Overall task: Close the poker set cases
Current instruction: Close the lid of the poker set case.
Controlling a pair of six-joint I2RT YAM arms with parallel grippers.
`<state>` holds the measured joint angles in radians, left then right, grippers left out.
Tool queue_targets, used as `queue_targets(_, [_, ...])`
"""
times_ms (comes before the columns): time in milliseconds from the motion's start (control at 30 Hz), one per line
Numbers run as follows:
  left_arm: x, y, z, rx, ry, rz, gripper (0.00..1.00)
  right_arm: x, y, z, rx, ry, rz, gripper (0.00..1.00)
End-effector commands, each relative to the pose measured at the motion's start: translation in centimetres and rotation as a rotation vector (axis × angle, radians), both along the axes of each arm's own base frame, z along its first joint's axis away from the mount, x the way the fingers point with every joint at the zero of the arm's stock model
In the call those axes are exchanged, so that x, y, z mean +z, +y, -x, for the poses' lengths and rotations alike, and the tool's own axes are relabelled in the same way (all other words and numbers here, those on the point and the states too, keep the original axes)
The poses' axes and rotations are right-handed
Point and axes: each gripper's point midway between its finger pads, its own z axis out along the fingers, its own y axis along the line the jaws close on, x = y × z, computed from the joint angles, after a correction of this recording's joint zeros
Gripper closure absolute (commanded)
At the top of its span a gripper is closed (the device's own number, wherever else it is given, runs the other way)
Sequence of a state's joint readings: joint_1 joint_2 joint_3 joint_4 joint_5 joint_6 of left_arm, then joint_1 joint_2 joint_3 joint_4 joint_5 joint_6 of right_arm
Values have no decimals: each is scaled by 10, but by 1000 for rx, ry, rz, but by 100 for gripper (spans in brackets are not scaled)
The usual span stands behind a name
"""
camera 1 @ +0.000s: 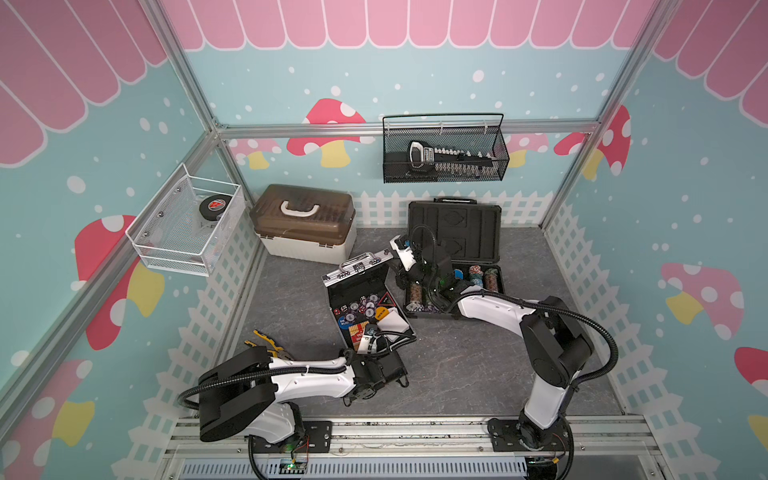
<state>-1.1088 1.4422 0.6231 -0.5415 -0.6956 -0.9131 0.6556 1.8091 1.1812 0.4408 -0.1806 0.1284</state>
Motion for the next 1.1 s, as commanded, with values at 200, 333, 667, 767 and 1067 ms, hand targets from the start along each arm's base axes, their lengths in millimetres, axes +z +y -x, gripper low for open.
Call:
queue_targets(200, [7,47,-23,157,-73,18,1,-33,10,-1,38,98,39,100])
queue_targets(333, [10,49,-34,174,-81,38,1,-48,18,-11,36,125,50,100])
queue_targets(667, [9,48,-47,185,-99,65,1,-73,17,-18,-2,165,75,100])
queue_targets(767, [8,47,-45,178,-99,91,1,-78,13,-15,-14,174,84,100])
queue_targets(1067, [24,48,-35,150,-120,186,1,-87,3,-12,-56,181,119,100])
